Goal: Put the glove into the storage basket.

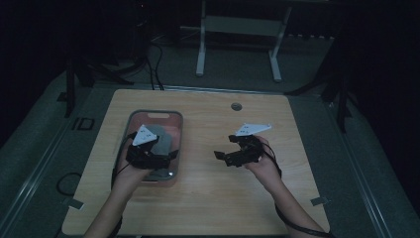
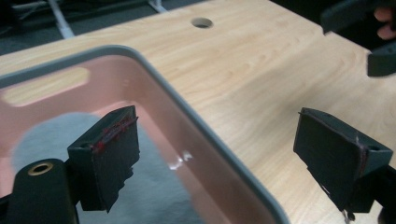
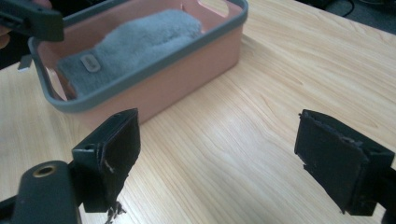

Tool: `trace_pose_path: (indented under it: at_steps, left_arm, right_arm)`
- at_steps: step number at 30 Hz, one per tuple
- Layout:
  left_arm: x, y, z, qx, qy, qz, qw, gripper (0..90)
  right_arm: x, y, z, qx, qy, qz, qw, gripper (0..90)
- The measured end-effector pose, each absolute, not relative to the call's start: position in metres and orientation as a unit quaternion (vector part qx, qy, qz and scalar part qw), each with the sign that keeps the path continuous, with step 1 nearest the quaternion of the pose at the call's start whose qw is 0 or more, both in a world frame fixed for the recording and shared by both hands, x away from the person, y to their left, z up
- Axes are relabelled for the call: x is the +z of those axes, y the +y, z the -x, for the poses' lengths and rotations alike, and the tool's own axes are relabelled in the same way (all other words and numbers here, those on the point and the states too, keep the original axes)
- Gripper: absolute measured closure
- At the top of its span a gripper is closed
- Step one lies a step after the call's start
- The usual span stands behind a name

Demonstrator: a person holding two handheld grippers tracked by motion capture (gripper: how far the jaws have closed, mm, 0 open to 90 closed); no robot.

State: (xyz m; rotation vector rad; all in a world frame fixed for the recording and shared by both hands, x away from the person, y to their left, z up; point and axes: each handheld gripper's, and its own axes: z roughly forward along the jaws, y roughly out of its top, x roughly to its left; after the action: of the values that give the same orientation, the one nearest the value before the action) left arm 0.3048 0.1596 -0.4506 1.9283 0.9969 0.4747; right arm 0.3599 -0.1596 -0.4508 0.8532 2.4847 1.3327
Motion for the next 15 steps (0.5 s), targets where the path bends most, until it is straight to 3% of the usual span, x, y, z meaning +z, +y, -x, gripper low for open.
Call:
trace_pose_path:
  at_steps: [15]
  left_arm:
    - [-0.461,0.116,-0.298,0.175,0.348,-0.799,0.459,14.5]
  right_arm:
    - [-0.467,-0.196,-0.348,0.446,0.836,-0.306,0.092,14.5]
